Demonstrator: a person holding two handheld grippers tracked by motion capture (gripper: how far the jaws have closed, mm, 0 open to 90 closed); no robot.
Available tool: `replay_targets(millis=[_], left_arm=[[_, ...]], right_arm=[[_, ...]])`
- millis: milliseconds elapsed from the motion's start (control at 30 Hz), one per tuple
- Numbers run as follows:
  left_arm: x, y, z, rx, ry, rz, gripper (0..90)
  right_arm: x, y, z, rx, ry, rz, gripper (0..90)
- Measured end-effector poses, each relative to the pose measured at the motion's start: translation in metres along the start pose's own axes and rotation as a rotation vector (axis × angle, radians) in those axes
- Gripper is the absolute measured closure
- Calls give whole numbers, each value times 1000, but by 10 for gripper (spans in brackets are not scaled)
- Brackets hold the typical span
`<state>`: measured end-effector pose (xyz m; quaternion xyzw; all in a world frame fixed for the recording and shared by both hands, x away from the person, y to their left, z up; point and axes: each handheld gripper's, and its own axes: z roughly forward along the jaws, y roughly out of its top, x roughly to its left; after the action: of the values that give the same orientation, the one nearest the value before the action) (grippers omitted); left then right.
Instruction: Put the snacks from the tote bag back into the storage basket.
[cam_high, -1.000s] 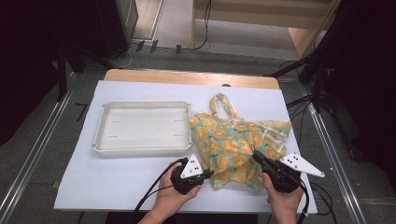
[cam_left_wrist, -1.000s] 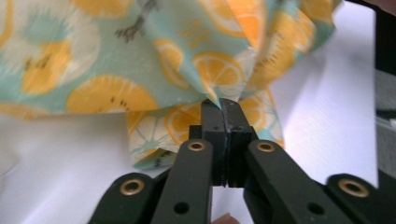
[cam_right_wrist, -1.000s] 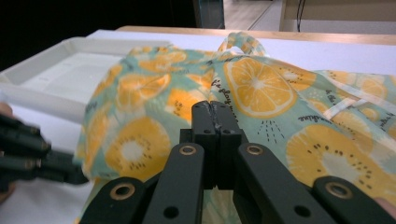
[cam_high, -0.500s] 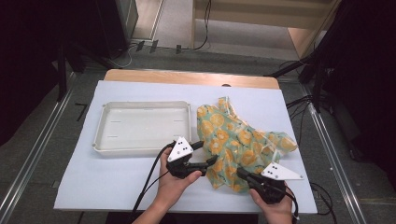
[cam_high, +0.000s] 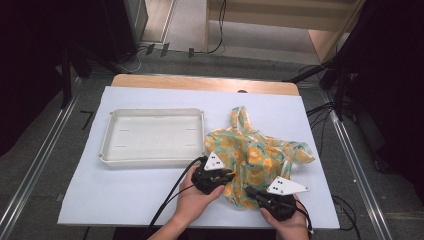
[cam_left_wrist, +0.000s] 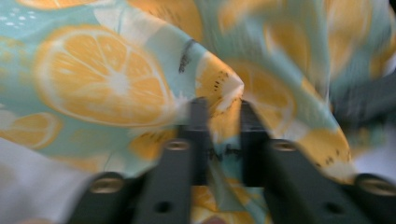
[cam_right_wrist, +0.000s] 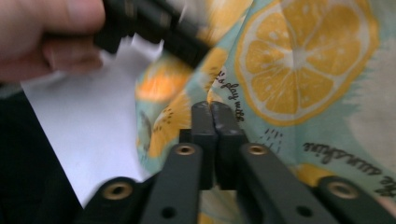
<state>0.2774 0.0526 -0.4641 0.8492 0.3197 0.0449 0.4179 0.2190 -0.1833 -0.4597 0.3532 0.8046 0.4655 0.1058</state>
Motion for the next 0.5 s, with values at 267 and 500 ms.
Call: replay_targets(millis=[267,500], left_arm=[[-5,-14,-4,17,-27,40,900],[-7,-19,-9,9,-37,67,900]], right_arm=[[0,17,-41,-226,-263,5,566],[-22,12,-41,-249,-360,195,378]])
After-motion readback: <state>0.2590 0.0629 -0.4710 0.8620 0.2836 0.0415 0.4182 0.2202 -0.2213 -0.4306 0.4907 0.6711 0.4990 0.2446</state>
